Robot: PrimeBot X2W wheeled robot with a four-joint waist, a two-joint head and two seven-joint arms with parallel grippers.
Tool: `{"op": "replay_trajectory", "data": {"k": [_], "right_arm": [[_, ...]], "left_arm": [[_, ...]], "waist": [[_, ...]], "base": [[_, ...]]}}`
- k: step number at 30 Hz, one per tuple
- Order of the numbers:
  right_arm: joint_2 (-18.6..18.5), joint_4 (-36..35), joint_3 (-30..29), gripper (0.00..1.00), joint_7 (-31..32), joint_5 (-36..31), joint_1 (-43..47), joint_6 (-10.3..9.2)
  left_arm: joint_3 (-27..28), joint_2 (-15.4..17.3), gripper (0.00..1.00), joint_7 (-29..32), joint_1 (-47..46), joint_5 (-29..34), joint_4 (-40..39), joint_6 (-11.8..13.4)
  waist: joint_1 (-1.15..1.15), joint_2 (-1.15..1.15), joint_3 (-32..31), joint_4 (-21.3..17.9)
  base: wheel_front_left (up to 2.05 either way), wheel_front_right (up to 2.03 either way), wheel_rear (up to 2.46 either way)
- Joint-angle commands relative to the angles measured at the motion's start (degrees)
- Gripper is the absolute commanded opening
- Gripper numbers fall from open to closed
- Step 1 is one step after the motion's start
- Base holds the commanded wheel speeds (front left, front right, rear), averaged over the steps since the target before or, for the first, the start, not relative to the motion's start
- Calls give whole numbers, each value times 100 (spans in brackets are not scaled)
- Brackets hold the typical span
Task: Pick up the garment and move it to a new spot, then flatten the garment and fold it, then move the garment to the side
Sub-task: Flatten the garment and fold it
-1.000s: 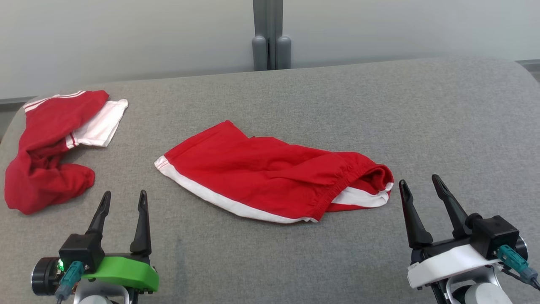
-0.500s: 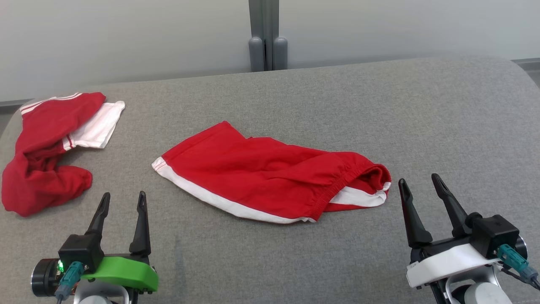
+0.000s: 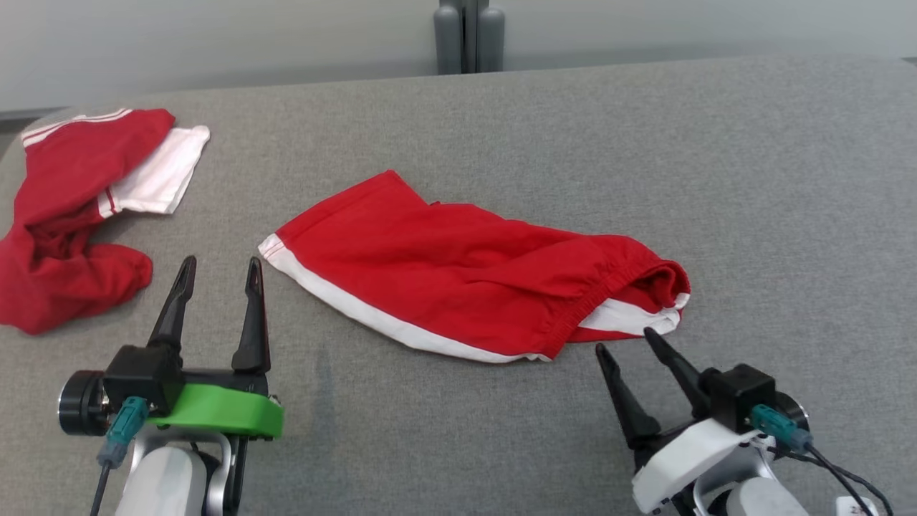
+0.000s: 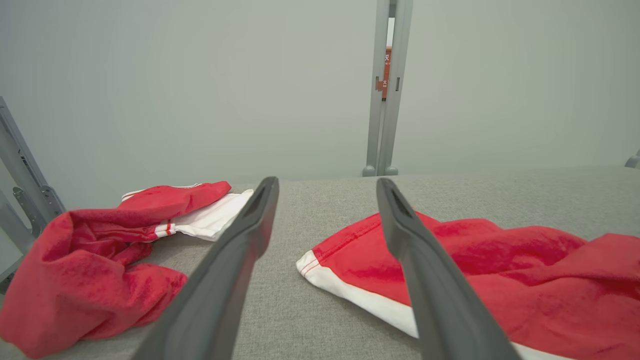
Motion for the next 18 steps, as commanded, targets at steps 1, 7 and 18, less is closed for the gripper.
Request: {"op": "replay_trajectory", "data": {"k": [1,7,18], "right_arm": [[-51,187,144,100,-9,84,-187,1],[-21,1112,624,100,-167,417,-874,1],[-224,1636,1198,0,-575,1121,-1560,1]], "left_arm": [[2,-29,100,-1,-143,78,-46,-28],[17,-166,100,-1,-394,206,-137,-94],[156,-330,100,-1,-510,443,-161,-200]], "waist": [[0,0,360,249],[0,0,680,448],[0,0,778,491]], "base": [[0,0,0],[0,0,0],[0,0,0]]}}
